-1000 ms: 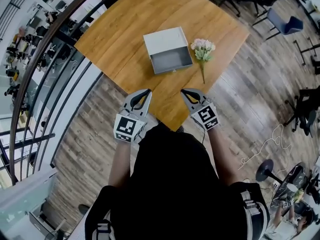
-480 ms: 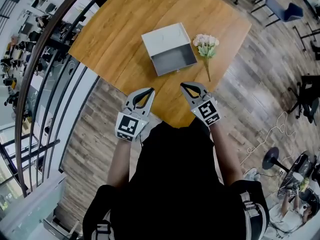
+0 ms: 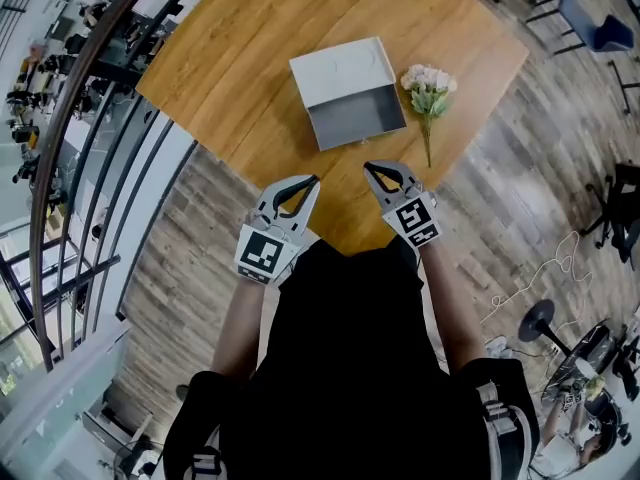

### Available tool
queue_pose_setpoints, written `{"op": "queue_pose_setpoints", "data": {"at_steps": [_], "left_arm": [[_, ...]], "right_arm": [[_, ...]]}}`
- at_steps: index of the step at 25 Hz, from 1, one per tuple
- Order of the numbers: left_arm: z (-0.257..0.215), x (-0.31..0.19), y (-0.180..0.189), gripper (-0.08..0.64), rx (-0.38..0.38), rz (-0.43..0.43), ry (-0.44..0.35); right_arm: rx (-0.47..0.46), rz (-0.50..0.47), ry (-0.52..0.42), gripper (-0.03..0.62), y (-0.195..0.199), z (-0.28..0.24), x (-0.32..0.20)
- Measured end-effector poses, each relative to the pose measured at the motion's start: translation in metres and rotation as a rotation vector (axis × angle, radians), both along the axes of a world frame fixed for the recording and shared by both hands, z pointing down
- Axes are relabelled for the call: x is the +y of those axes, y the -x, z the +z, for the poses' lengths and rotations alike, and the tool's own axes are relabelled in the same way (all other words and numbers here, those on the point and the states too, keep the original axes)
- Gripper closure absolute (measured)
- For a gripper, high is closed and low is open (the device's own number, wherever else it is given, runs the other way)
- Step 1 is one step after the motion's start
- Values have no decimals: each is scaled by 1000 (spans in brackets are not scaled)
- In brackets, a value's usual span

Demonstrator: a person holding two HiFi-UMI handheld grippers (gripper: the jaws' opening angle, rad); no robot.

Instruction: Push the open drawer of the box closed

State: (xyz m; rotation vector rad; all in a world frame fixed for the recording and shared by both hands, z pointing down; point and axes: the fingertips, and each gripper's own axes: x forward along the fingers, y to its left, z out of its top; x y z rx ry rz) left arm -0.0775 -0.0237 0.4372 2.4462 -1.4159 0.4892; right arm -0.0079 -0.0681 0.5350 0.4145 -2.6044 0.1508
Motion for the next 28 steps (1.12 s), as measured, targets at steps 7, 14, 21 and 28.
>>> {"op": "queue_pose_setpoints", "data": {"at_steps": [7,14,21,28], "left_arm": [[10,-16,-6,534,-13,3,18],[15,-25,-11,534,29,15,28],[24,-28,-19,534,9,63,23],[28,-27,-18,534,20,61,30]], "right_arm": [[14,-29,69,576,10,30,-9],[65,-11,114,575,10,71,-23],[111,25,150,563,10,113,-39],[149,81,200,531,10,146,-53]]}}
